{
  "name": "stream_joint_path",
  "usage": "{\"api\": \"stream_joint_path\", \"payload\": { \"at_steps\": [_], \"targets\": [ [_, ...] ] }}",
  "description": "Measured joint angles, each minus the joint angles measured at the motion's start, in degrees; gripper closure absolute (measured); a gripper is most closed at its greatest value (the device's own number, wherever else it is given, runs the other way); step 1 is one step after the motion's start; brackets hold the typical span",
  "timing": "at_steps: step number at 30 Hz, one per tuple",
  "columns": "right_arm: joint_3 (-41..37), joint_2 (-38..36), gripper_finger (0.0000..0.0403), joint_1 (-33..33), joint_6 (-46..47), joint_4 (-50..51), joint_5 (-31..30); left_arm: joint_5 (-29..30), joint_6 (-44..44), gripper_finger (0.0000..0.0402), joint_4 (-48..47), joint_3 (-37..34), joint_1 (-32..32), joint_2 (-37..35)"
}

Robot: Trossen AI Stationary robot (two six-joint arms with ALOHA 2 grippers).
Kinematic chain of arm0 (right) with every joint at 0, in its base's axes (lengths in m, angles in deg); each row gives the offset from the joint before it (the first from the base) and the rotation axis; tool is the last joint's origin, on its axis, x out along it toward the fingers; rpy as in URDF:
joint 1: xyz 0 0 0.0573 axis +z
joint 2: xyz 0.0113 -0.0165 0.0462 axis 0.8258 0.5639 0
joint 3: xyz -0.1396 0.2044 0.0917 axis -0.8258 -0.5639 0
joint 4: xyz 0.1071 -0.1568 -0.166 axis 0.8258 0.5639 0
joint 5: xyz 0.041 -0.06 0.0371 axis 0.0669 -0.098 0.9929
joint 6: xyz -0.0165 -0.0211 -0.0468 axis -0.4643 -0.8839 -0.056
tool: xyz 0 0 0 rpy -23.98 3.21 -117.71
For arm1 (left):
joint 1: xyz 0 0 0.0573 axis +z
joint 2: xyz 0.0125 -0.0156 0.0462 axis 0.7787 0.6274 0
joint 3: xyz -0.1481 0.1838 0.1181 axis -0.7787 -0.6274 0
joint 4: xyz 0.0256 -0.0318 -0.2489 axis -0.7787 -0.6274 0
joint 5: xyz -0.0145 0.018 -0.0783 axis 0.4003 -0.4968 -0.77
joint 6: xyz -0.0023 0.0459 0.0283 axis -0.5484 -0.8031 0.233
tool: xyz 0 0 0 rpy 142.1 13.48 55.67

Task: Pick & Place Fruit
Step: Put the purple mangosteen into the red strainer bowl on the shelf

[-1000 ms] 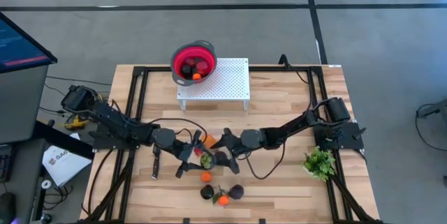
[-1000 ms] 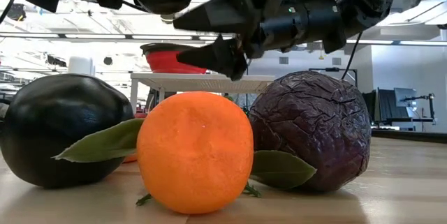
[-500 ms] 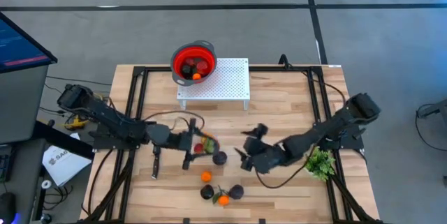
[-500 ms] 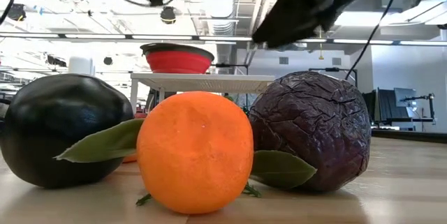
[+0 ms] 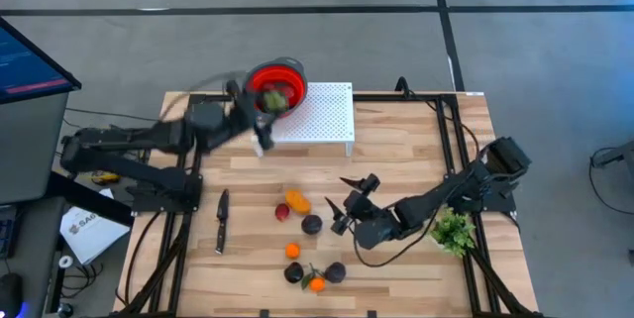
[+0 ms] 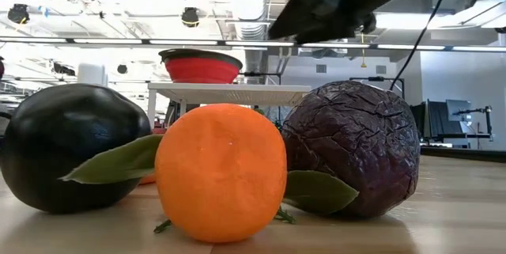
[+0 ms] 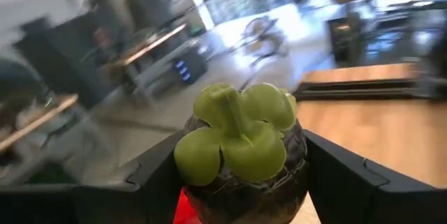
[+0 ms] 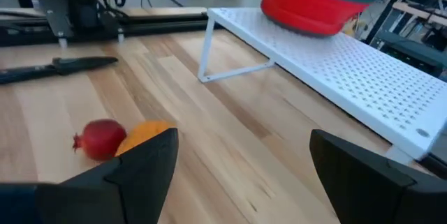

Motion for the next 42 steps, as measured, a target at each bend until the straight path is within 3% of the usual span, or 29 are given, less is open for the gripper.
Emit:
{"api": "stream_joint_path", "payload": {
  "at_steps": [6,9,12,17,24,35,42],
  "targets": [
    [0.0,3.4,0.0085,-2.1,-4.5,-8.1,0.3,-21.7,9.1,0.0153,-4.9,0.2,24.3,3.0],
    [0.0,3.5,0.0085,-2.5,-5.9,-9.5,0.7,-26.7,11.5,0.0153,-4.4,0.2,32.0,6.1],
    [0.0,3.5,0.0085,-3.0,-6.2,-9.9,1.8,-29.3,11.8,0.0153,-4.6,0.2,35.6,9.8],
    [0.0,3.5,0.0085,-3.0,-6.2,-10.1,1.8,-28.8,10.5,0.0153,-4.5,0.2,36.6,15.1],
    [0.0,3.5,0.0085,-3.0,-6.2,-10.1,1.8,-20.0,10.4,0.0153,-3.8,0.2,36.4,19.1],
    [0.0,3.5,0.0085,-3.0,-6.1,-10.2,1.8,-19.8,11.2,0.0149,-3.7,0.3,36.4,19.7],
    [0.0,3.5,0.0085,-3.0,-6.0,-10.2,1.8,-19.9,11.2,0.0106,-4.1,0.3,36.4,19.7]
  ]
}}
